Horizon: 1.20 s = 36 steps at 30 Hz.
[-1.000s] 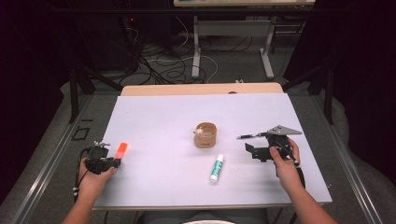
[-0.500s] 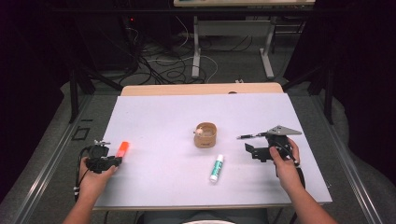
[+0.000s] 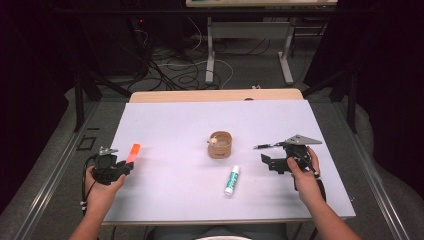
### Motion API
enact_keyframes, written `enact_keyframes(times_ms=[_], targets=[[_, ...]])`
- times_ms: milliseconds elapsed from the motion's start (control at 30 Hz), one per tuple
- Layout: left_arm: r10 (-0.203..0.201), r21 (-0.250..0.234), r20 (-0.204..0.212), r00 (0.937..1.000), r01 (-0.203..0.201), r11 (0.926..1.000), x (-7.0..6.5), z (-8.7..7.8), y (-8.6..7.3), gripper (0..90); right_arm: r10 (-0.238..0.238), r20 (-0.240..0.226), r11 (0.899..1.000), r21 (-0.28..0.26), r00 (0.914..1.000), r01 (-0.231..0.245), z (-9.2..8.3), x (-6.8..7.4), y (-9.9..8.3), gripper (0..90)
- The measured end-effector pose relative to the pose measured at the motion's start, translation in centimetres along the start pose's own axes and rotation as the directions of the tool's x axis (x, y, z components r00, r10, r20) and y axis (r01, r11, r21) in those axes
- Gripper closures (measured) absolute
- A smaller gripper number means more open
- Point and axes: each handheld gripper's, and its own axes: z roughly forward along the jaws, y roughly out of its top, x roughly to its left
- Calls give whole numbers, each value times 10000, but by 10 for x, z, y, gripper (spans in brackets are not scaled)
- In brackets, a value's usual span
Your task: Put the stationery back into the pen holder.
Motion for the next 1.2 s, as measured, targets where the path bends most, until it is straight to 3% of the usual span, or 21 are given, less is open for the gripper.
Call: enact_keyframes(times_ms=[300, 367, 533, 700, 867, 1100, 1200], targets=[[185, -1012, 359, 9992, -148, 9948, -17, -9, 13, 663, 239, -255, 9997, 50, 9994, -238, 2, 11, 8, 0], [184, -1141, 498, 9986, -126, 9934, -20, -10, 16, 663, 543, -301, 9985, 38, 9981, -542, 2, 14, 10, 0], [147, -1364, 875, 9961, -26, 9907, -28, -11, 24, 664, 692, -560, 9976, -26, 9960, -695, 3, 17, 16, 0], [217, -1661, 1224, 9922, -11, 9861, -41, -9, 35, 664, 940, -475, 9956, -16, 9944, -942, 4, 19, 23, 0], [413, -1944, 1652, 9854, -85, 9809, -59, -7, 46, 664, 1198, -466, 9927, -72, 9917, -1203, 6, 22, 30, 0], [764, -2336, 2210, 9723, -233, 9721, -86, -4, 59, 664, 1135, -777, 9935, 52, 9905, -1134, 10, 31, 40, 5], [867, -2404, 2451, 9656, -261, 9703, -96, -1, 64, 664, 1304, -898, 9915, 104, 9874, -1300, 10, 34, 45, 83]])
